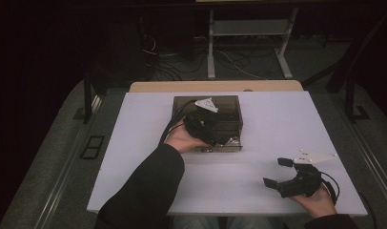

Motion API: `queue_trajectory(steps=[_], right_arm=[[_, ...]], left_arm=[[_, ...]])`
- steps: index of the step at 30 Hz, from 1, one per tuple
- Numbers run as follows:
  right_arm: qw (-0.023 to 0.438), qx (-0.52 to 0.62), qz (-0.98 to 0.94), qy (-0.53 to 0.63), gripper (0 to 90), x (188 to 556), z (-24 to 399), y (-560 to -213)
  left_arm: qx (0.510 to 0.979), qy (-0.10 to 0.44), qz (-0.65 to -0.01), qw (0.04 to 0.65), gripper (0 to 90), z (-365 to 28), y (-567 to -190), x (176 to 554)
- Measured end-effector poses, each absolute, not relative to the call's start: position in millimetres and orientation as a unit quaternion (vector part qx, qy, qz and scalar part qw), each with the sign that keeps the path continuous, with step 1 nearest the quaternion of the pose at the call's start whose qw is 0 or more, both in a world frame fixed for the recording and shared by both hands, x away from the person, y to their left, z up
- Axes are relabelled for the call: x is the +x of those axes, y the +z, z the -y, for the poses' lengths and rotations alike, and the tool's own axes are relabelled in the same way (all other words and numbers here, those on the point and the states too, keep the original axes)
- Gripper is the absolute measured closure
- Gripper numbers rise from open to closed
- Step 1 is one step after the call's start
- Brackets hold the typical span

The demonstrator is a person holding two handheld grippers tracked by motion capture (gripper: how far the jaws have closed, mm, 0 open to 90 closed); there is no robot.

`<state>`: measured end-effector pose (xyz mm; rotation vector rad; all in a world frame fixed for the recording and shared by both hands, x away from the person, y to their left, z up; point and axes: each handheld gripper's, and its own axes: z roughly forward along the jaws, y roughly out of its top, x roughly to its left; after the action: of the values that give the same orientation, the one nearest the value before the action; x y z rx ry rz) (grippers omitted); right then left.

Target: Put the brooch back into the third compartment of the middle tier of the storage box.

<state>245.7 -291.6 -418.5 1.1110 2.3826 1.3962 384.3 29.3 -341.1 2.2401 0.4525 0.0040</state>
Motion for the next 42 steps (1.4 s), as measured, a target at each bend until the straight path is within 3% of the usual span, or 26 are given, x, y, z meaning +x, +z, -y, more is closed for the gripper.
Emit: queue_trajectory(steps=[10, 42], right_arm=[[0.084, 0.374, -0.796, 0.468, 0.3, 245, 292, -418], [0.084, 0.376, -0.796, 0.467, 0.3, 245, 292, -419]], left_arm=[[0.889, 0.017, -0.196, 0.413, 0.0, -42, -336, 380], [0.871, 0.045, -0.228, 0.433, 0.0, -99, -345, 355]])
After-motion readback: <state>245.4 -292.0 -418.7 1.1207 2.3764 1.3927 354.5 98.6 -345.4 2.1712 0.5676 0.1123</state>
